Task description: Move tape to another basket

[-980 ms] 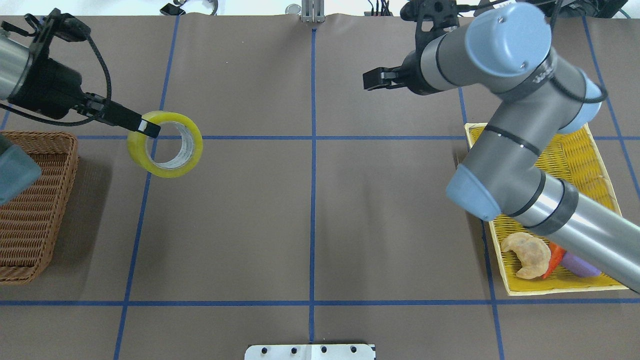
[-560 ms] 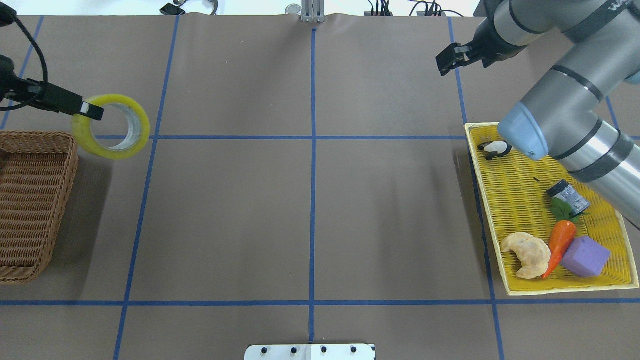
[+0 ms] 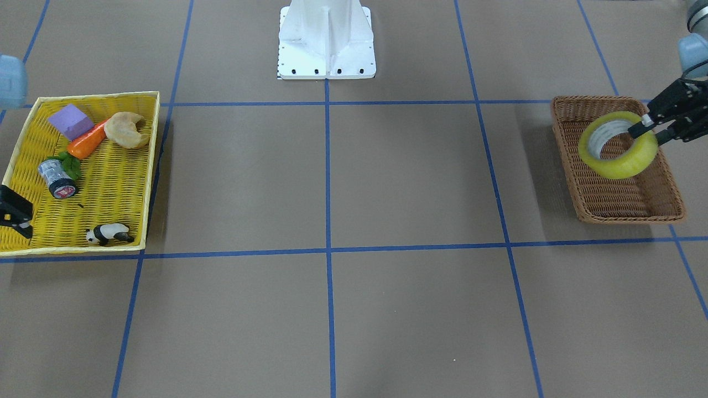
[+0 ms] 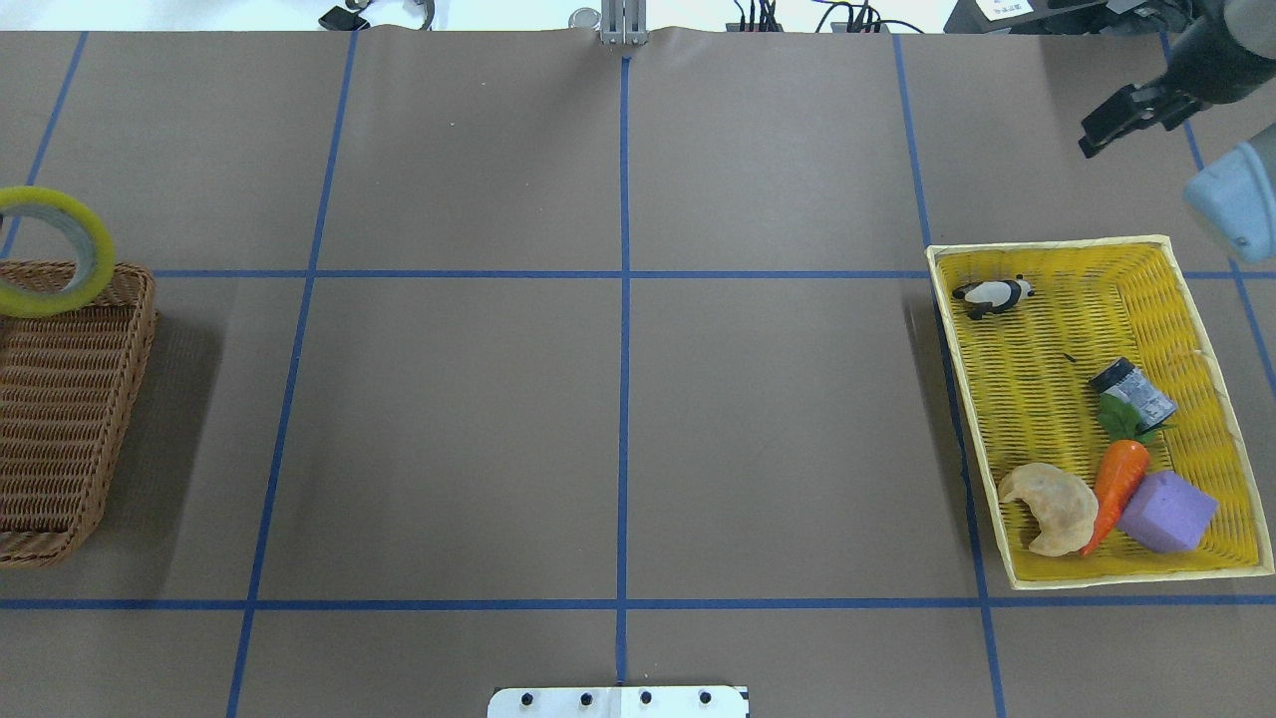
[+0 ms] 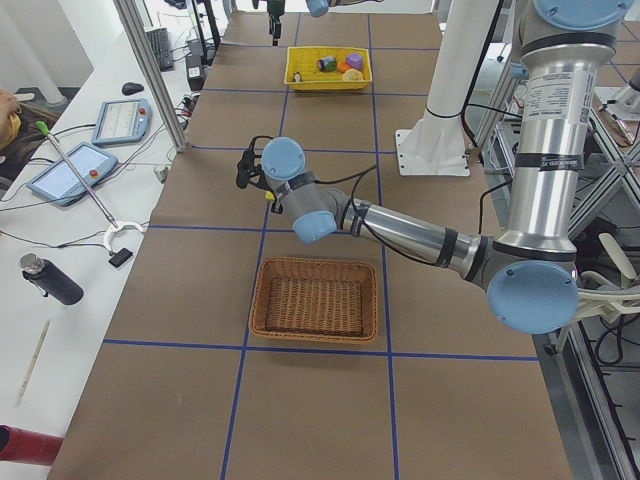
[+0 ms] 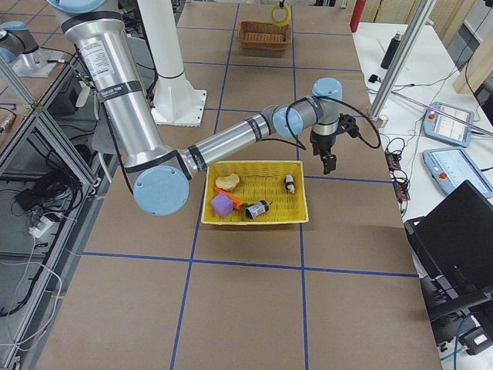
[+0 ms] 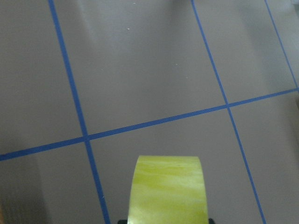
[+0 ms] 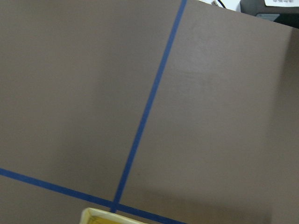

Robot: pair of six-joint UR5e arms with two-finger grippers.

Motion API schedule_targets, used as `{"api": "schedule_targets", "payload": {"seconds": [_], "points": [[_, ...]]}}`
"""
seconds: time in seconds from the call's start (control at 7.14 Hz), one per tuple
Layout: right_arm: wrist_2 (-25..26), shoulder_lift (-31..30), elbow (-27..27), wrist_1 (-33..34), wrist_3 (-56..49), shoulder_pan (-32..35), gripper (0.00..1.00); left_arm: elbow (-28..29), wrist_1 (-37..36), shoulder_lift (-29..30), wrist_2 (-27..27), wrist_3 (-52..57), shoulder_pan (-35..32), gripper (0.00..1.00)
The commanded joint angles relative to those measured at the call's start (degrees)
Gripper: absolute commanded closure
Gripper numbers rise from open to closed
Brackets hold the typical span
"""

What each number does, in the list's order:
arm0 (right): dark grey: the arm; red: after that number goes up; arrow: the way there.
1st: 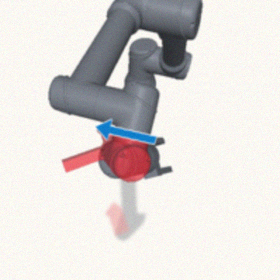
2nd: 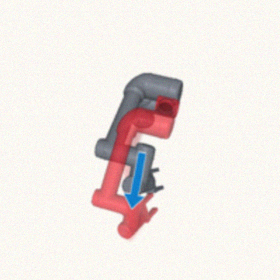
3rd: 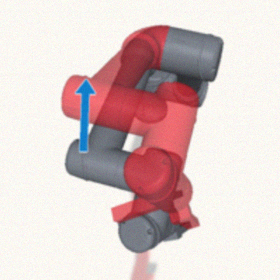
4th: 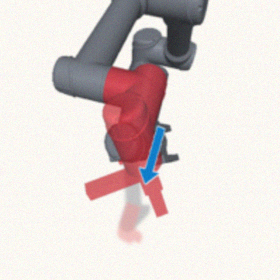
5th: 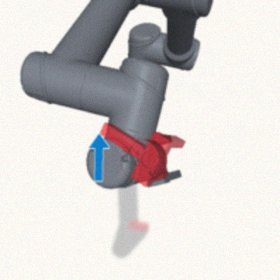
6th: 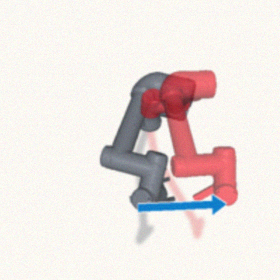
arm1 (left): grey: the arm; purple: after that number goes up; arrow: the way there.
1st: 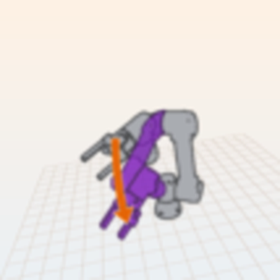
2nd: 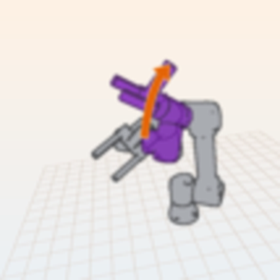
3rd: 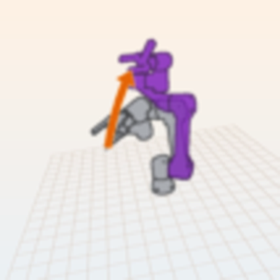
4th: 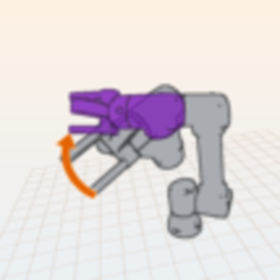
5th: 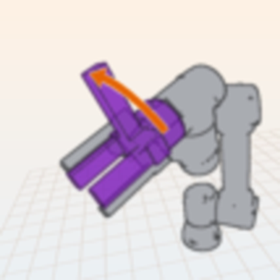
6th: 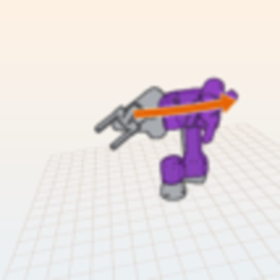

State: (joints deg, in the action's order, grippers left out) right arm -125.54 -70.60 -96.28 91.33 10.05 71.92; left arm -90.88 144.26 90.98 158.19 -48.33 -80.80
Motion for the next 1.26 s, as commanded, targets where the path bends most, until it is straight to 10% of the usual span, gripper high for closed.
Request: {"api": "schedule_targets", "payload": {"seconds": [0.0, 0.56, 0.7, 0.98, 1.12], "points": [[-1.1, -5.3, -0.7, 5.4, -13.2, 6.0, 0.0, 15.4, 15.8, -1.2, 1.9, -0.8, -1.9, 1.0], [-3.2, -7.5, -0.5, 5.4, -17.3, 8.2, 0.0, 20.0, 23.2, -2.0, 1.2, -4.2, -1.6, 1.0], [-3.2, -7.5, -0.4, 5.3, -17.3, 8.2, 0.0, 20.0, 25.2, -1.6, 0.0, -4.1, -1.4, 0.91], [-3.1, -7.4, -0.1, 5.1, -17.2, 8.2, 0.0, 20.2, 27.5, -1.2, -0.3, -3.8, -0.9, 0.29], [-3.1, -7.4, -0.2, 5.0, -17.1, 8.2, 0.0, 20.1, 28.1, -1.2, -0.6, -3.8, -0.9, 0.27]]}}
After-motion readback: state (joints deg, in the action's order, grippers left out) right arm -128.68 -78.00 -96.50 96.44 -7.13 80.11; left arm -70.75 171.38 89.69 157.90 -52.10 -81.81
